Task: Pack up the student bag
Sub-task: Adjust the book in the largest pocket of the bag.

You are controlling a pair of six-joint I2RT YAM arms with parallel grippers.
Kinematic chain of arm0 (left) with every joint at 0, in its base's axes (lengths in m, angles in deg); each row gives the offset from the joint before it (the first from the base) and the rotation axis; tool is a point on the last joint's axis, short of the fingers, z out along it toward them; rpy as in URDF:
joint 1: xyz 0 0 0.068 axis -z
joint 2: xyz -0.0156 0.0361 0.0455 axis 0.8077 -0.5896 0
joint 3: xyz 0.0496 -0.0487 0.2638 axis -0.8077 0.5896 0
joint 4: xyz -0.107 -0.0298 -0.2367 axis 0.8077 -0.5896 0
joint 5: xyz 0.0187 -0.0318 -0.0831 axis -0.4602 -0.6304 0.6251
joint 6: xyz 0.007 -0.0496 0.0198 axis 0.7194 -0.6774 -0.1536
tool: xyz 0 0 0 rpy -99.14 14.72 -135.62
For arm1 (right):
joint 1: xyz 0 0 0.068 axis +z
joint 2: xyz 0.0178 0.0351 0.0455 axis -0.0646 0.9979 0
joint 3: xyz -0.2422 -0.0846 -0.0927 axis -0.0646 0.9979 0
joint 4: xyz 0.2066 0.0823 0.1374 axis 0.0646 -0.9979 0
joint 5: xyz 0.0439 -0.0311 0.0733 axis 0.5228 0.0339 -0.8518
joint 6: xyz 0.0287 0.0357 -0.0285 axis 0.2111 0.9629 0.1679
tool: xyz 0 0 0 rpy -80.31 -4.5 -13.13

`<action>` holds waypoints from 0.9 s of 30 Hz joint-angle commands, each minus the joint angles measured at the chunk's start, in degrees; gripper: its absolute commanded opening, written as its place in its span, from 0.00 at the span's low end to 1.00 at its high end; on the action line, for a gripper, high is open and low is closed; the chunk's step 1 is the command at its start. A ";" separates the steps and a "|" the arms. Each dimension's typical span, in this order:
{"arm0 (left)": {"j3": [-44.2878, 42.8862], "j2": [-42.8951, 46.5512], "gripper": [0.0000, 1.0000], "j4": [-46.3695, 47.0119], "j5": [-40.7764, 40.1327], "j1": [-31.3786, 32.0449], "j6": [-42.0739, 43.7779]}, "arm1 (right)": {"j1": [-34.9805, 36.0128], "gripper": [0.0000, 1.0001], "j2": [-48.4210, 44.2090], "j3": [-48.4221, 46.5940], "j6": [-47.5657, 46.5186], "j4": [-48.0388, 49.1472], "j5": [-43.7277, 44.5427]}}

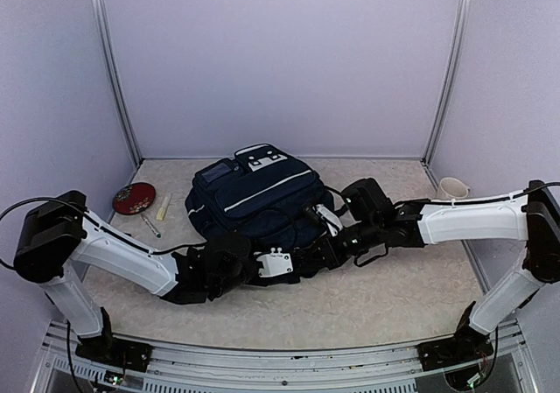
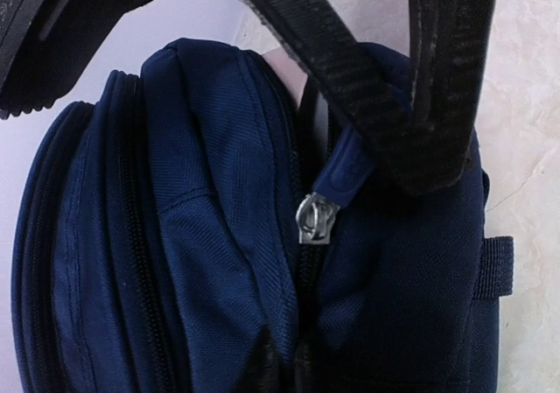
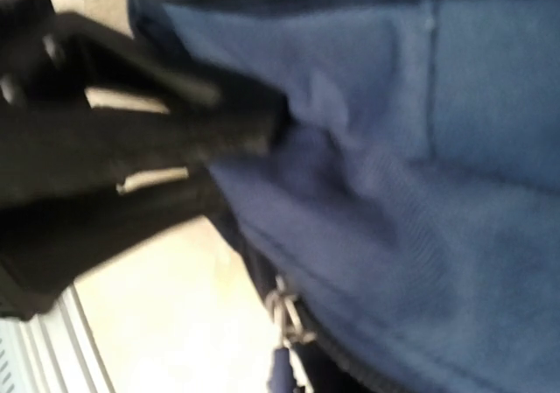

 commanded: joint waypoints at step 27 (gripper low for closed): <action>0.44 2.81 0.00 2.80 -1.32 2.92 0.31 | -9.59 0.09 -0.07 4.83 5.48 12.07 4.48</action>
